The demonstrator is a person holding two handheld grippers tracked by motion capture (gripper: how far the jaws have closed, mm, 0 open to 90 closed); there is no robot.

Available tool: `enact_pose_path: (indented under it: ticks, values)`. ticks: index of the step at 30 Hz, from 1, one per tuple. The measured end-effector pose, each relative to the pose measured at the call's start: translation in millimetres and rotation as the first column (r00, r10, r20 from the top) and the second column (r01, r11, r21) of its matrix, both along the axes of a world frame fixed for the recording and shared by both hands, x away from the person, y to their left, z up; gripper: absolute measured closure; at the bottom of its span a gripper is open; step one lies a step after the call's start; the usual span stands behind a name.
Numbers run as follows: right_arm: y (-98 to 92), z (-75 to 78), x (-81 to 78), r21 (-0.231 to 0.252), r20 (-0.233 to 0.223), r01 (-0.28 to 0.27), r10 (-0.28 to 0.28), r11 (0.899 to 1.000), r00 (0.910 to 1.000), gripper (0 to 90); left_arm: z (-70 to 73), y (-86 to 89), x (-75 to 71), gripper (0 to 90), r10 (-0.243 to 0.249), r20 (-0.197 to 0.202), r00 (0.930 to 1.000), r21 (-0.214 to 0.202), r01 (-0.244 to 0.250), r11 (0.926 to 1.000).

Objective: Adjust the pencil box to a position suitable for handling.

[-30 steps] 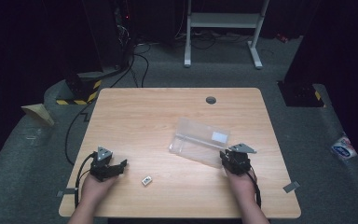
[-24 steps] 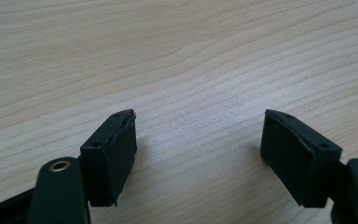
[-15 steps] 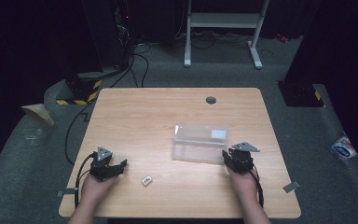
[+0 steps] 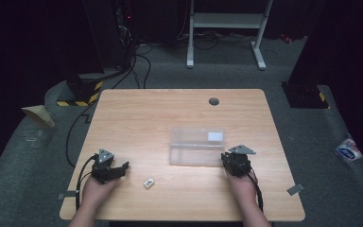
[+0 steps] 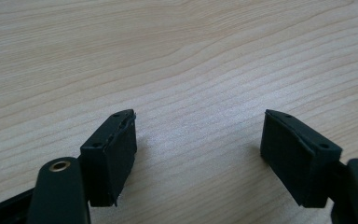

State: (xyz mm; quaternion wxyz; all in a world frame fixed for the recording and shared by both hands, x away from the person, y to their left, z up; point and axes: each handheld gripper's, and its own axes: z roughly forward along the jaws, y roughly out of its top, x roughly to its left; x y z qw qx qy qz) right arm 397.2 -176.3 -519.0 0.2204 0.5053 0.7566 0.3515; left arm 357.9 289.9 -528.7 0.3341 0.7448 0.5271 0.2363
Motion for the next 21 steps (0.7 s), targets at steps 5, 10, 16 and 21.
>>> enact_pose_path:
  ticks: [5,10,16,21]
  values:
    - [10.6,-0.4,-1.6,-0.012,0.007,-0.025,0.025,1.0,0.9997,76.9,0.0,0.0,0.0,27.0,0.0,0.0,1.0,0.0,0.0,1.0]
    - [17.5,-0.7,-2.9,-0.015,0.011,-0.045,0.045,0.999,0.9989,76.7,0.0,0.0,0.0,27.0,0.0,0.0,1.0,0.0,0.0,1.0]
    - [21.7,-0.7,-4.2,-0.018,0.011,-0.049,0.05,0.999,0.9987,76.7,0.0,0.0,0.0,27.0,0.0,0.0,1.0,0.0,0.0,1.0]
    - [23.1,-1.4,-3.8,-0.022,0.016,-0.054,0.055,0.998,0.9984,76.5,0.0,0.0,0.0,27.0,0.0,0.0,1.0,0.0,0.0,1.0]
